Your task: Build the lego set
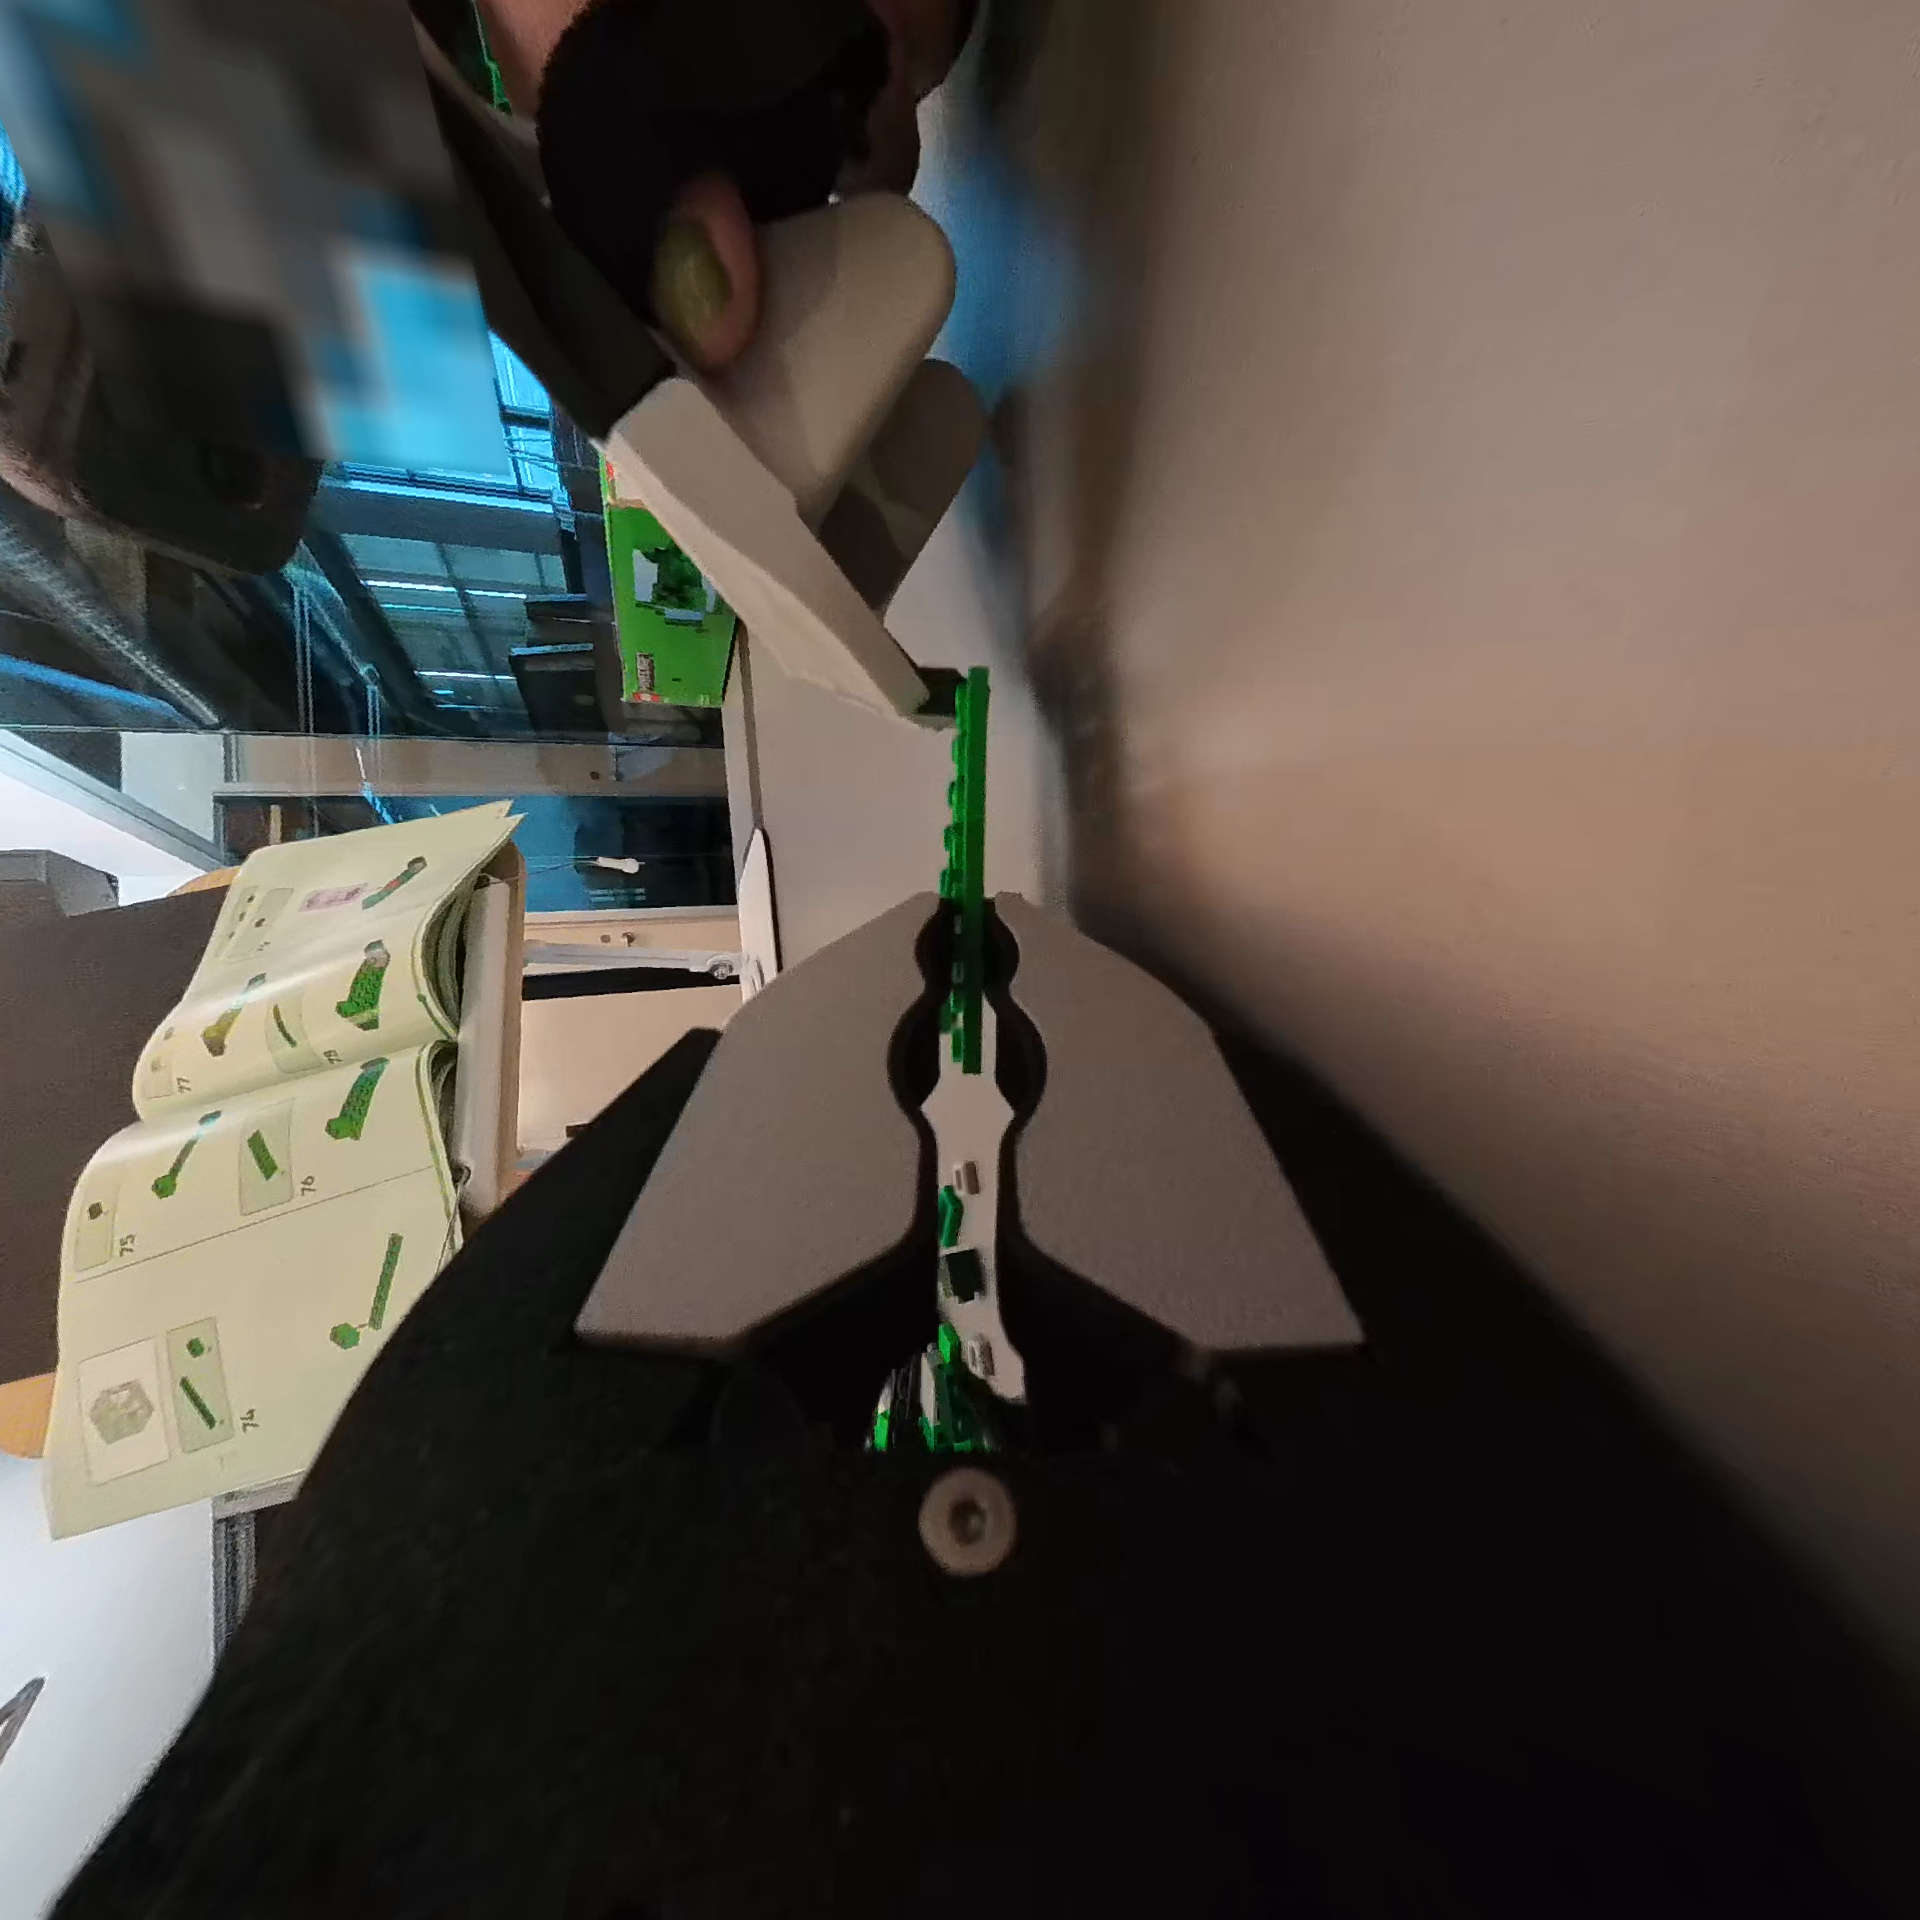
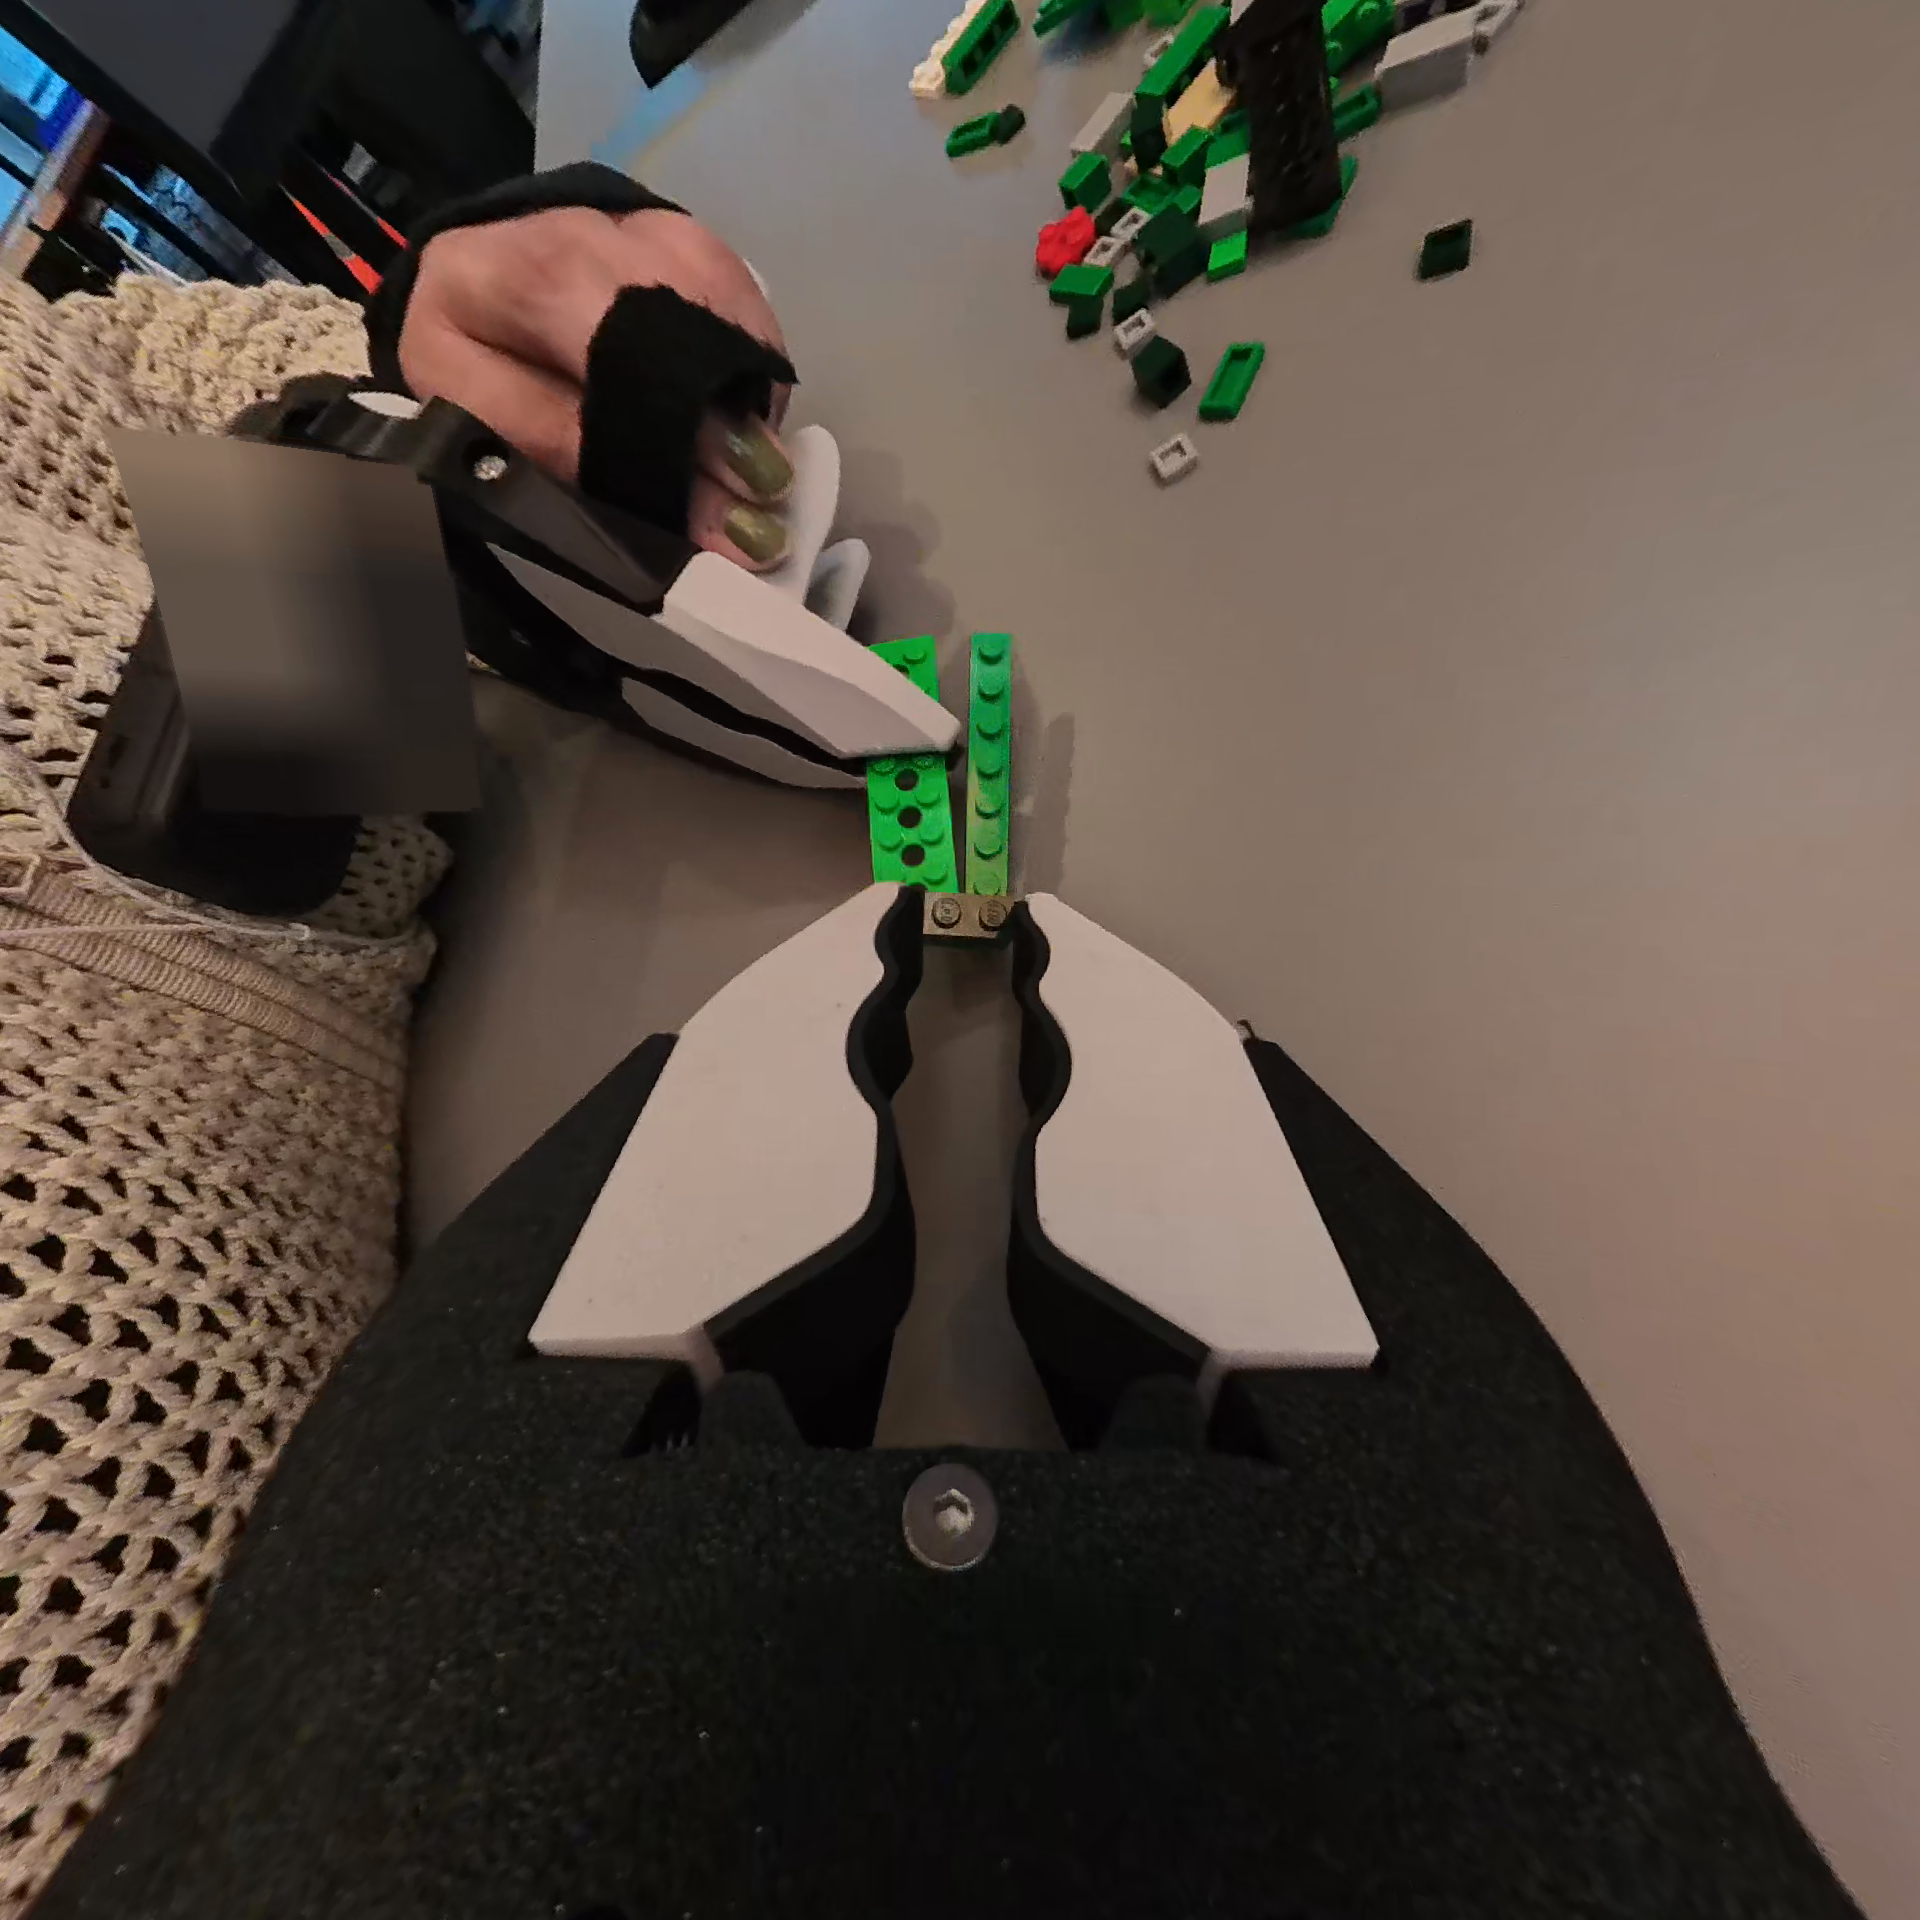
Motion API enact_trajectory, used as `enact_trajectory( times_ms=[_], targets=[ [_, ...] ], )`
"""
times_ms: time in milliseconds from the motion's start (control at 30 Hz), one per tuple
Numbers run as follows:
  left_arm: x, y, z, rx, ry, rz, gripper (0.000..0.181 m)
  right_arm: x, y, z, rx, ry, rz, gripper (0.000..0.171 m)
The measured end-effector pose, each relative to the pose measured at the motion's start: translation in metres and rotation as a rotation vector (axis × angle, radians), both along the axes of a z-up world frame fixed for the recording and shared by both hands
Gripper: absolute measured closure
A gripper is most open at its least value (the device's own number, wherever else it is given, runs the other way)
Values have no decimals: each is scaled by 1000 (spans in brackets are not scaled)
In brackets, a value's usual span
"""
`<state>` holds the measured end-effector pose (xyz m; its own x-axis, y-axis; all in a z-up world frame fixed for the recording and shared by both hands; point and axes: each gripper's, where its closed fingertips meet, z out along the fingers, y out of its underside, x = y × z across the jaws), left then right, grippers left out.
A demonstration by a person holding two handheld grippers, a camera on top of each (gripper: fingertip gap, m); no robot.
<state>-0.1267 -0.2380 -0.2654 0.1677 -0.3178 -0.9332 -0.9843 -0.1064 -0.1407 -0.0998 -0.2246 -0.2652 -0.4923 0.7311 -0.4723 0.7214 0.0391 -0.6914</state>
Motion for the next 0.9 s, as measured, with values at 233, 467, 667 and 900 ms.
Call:
enact_trajectory(
  times_ms=[233, 467, 667, 900],
  targets=[
    [1, 3, 0, 1, 1, -24, 177, 0, -1, 1, -13, -16, 15, 155],
    [0, 6, 0, 4, -22, -34, 177, 0, -1, 3, -46, -38, 23, 155],
    [1, 6, 0, -7, -85, -34, 174, 3, -3, 4, -40, -68, 28, 155],
    [1, 8, 1, -6, -86, -34, 171, 5, -3, 3, -4, -97, 44, 155]
  ],
)
